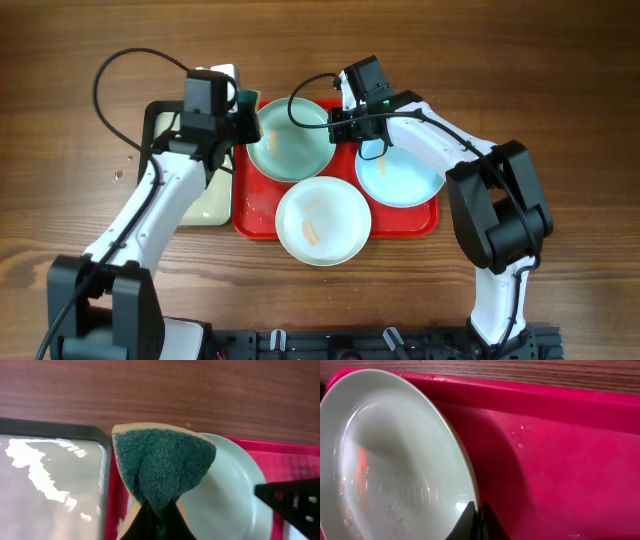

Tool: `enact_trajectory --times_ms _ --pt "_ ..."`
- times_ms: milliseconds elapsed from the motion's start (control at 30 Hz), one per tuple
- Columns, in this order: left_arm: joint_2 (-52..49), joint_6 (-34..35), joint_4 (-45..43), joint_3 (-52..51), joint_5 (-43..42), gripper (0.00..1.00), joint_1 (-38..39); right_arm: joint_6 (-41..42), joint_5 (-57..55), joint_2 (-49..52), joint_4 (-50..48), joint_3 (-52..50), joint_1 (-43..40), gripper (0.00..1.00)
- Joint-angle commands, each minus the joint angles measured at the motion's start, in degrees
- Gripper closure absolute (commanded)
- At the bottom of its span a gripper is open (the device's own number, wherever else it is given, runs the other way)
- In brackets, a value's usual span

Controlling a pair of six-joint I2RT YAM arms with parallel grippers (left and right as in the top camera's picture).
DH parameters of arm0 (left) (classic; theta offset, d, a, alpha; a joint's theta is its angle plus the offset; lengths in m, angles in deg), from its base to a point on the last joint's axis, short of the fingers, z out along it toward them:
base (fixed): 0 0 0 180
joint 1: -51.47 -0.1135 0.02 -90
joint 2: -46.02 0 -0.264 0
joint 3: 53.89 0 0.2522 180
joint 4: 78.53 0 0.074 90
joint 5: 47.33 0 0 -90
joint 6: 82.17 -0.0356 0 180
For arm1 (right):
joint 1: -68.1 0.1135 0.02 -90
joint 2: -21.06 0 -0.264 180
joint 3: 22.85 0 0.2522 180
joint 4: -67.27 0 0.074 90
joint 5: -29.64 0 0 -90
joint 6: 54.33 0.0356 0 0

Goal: Clean dirty plates on tray and stack at the side
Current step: 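Scrub the held plate's surface with the sponge in the left gripper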

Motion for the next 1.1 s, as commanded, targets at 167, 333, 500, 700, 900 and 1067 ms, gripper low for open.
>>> enact_trajectory --times_ms 167,333,500,700,900,1067 --pt "-5.7 6.1 0.0 1.4 -1.6 0.96 3.9 0.6 -1.0 -0.9 -0.1 0.2 0.2 0.96" --pt "-9.9 7.0 0.0 1.4 -1.7 0.96 4.2 0.6 -1.0 -0.9 -0.1 0.2 0.2 0.96" --pt "-12.0 7.8 -1.0 1.4 -1.6 0.96 4.2 0.4 -1.0 -0.9 -0.1 0.2 0.2 0.96" --pt "-16.1 10.0 -1.6 1.4 -1.9 0.96 4.3 0.1 -1.0 -0.9 -0.4 0.2 0.6 0.96" --pt "-20.0 11.2 -1.9 1.4 -9.8 0.96 4.9 0.2 -1.0 -0.9 -0.5 0.2 0.6 0.96" --pt "-21.2 11.2 -1.9 1.4 -19.1 0.96 4.8 0.1 -1.0 -0.9 -0.5 0.2 0.7 0.96"
